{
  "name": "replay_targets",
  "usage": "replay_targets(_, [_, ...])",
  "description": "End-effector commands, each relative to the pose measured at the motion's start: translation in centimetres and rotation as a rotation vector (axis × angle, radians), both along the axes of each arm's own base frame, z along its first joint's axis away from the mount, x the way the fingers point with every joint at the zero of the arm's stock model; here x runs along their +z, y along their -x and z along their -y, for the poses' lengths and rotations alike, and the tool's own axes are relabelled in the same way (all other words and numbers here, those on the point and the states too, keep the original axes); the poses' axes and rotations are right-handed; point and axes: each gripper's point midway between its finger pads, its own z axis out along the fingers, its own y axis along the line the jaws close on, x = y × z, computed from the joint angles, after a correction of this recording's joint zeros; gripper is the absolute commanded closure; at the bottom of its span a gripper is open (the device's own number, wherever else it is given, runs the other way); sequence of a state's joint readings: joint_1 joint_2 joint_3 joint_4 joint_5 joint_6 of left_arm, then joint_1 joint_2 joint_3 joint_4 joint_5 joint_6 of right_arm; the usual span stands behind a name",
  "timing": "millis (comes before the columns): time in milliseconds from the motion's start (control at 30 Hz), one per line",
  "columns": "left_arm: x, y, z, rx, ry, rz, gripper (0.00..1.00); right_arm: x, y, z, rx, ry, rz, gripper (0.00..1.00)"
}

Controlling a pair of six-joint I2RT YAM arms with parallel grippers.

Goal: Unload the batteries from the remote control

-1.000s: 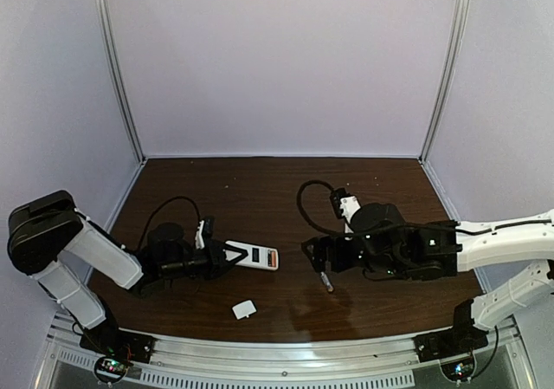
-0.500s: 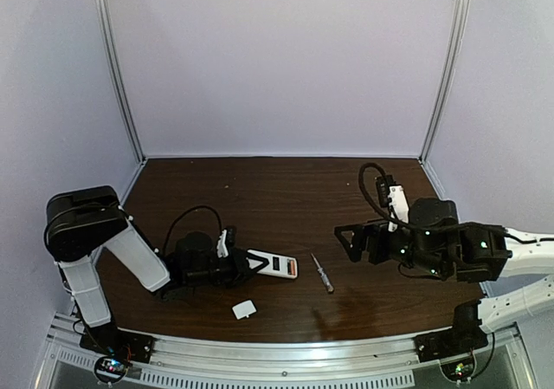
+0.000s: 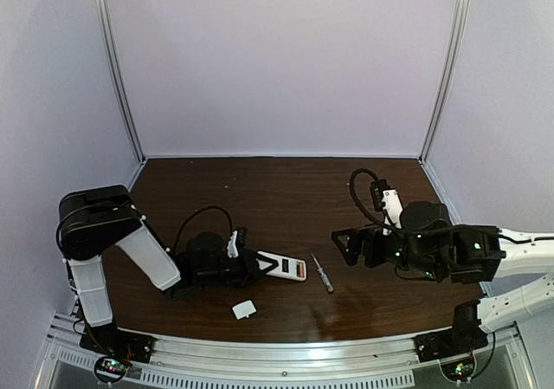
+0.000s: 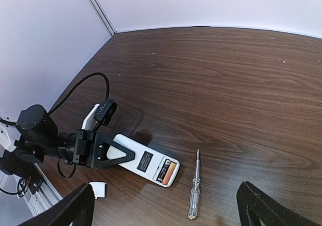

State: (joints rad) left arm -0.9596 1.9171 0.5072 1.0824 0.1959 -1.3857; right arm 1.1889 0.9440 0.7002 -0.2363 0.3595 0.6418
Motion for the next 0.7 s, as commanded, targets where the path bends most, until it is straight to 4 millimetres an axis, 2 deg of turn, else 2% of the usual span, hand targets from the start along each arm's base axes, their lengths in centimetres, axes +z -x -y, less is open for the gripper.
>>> replay_targets(0, [0.7,0.1,1.1,-0.045,0.012,0.043,0.75,-0.8,-0.2,0.2,-0.006,0.032,-0.002,0.00])
replay_targets(67, [0.3,0.1,1.1,-0.052,-0.015,0.046,0.67,-0.9,-0.1,0.2,-0.005,0.036,-0.004,0.00])
replay_targets(233, [-0.4,-0.3,2.1,-0.087,-0.087,0.053,0.56,-0.9,-0.1,0.3,-0.003,0.033,-0.004,0.00])
replay_targets(400, [-1.0,-0.8,2.0,-0.080,-0.158,0.054,0.50,-0.8,0.0,0.3,-0.001,0.031,-0.005,0.00])
replay_targets(667, [-1.3,-1.5,0.7,-0.034,-0.264,0.071,0.41,-0.9,0.1,0.3,0.004,0.031,-0.007,0.00])
